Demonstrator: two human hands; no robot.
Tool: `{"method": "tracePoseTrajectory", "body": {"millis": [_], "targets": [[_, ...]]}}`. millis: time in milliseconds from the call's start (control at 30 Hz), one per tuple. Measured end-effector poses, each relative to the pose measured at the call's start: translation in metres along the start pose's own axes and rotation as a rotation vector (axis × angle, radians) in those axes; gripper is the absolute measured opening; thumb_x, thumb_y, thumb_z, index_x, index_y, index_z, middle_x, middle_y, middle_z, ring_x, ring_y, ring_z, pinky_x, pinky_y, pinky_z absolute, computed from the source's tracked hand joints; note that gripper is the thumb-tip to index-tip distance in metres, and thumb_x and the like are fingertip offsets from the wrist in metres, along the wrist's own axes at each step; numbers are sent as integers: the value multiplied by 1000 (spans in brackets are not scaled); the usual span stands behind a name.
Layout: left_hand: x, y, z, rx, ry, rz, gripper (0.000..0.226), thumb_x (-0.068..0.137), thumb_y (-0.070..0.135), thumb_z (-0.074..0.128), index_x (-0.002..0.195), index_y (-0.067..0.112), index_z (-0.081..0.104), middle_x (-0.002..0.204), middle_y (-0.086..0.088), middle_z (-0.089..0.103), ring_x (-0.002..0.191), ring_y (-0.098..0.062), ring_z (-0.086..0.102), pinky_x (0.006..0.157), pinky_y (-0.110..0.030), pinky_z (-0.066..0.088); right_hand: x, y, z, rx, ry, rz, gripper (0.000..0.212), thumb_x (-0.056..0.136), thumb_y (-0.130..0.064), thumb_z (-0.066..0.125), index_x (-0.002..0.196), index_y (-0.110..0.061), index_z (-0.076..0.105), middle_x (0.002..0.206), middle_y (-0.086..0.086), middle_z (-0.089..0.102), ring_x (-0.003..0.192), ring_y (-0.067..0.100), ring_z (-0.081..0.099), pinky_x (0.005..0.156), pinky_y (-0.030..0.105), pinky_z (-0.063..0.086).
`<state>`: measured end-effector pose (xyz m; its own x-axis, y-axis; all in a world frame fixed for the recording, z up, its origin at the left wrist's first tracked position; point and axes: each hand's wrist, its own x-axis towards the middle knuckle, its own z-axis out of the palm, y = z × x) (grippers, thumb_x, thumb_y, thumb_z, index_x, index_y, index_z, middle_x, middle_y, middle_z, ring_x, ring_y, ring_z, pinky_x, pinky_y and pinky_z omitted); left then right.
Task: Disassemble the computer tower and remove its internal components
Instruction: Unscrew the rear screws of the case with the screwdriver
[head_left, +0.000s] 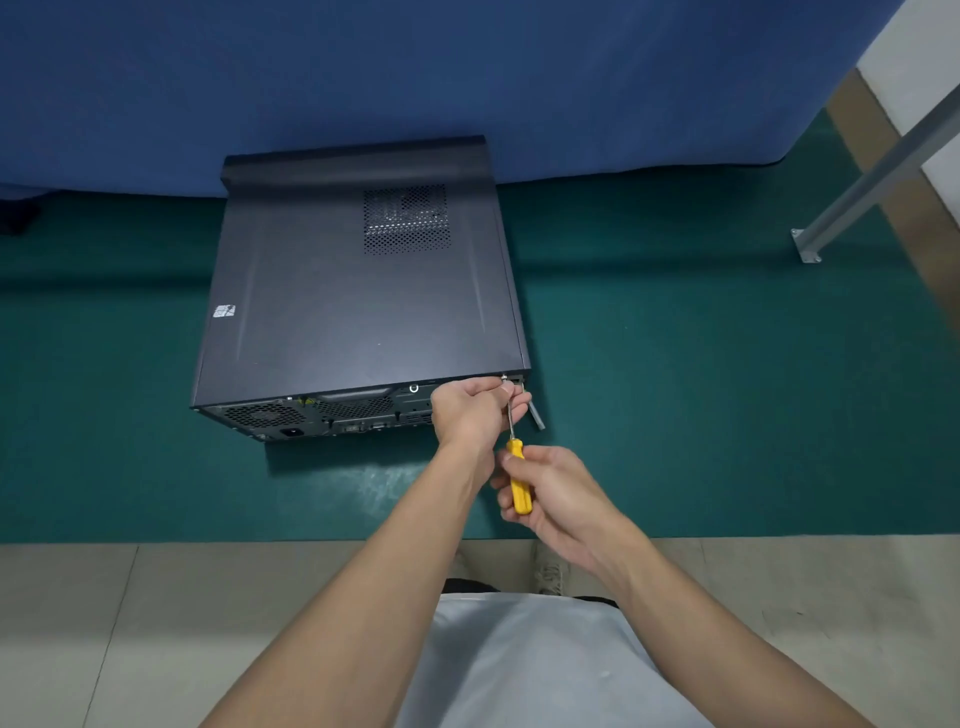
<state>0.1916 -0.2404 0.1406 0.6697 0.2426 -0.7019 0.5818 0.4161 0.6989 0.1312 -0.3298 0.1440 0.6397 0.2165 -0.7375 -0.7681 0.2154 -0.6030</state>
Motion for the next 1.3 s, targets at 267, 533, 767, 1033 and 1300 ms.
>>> {"method": "tracePoseTrajectory", "body": {"millis": [267,533,767,1033,1300], "targets": [[-7,4,0,-45,-72,-13,12,96,-8,46,96,-8,58,89,-22,68,75,-25,71,66,-26,59,2,-2,0,-32,3,8,11,94,-3,55,106,-1,54,93,21,67,72,27,68,68,40,57],[-5,2,5,22,27,21,12,95,-6,52,103,-8,60,93,-22,69,79,-26,71,73,-30,60,-2,-4,-4,55,51,31,21,99,-10,47,111,6,55,80,15,63,63,18,52,56,29,42],[-8,3,5,3,-41,21,13,97,-4,49,90,-6,60,84,-19,68,72,-24,71,64,-25,59,-4,-9,-5,14,45,19,19,94,-5,56,111,0,50,89,21,65,65,22,66,60,31,54],[-4,2,3,-66,-33,-8,11,93,5,61,86,-4,63,85,-21,71,74,-27,73,65,-27,59,-6,-16,-8,-6,-8,25,21,99,-9,48,106,9,57,79,17,62,60,17,57,57,28,49],[-1,1,2,-18,-52,5,11,93,4,60,84,-3,63,80,-18,71,70,-24,72,61,-27,58,-3,-11,-26,-302,54,-51,9,96,-10,55,97,-2,59,74,9,60,58,13,53,53,23,45]]}}
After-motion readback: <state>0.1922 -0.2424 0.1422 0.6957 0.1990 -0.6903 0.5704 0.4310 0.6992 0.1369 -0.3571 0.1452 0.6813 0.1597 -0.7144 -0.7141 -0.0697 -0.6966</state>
